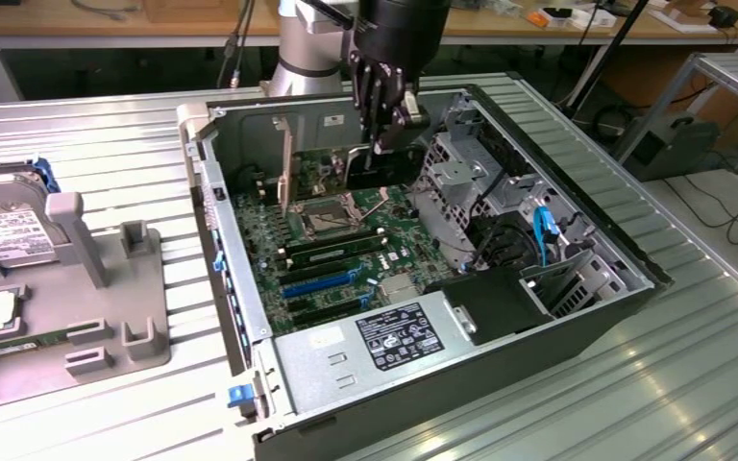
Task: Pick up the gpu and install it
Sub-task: 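Insert the gpu into the slot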
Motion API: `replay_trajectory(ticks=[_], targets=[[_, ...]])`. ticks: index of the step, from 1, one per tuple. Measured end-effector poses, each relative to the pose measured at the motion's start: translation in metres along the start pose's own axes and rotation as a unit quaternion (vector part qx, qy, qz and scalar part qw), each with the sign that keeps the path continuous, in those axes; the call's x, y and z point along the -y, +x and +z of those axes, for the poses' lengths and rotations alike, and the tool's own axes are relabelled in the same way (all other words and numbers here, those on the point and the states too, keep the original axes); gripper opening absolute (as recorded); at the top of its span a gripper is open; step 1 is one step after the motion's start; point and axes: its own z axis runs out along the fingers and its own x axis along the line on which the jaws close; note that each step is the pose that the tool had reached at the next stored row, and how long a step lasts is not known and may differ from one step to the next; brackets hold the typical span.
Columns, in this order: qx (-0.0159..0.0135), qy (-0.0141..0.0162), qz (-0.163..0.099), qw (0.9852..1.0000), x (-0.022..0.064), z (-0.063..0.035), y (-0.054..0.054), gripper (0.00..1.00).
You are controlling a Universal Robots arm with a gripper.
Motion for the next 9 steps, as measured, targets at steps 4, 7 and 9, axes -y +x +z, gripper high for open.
replay_trajectory(ticks=[4, 7, 9], targets=[[-0.0001, 0.0000, 0.000, 1.0000, 0.0000, 0.0013, 0.0000, 0.27], [0.0000, 0.0000, 0.000, 1.0000, 0.0000, 0.0022, 0.0000, 0.27], [0.0000, 0.0000, 0.000, 1.0000, -0.0001, 0.0032, -0.0001, 0.27]])
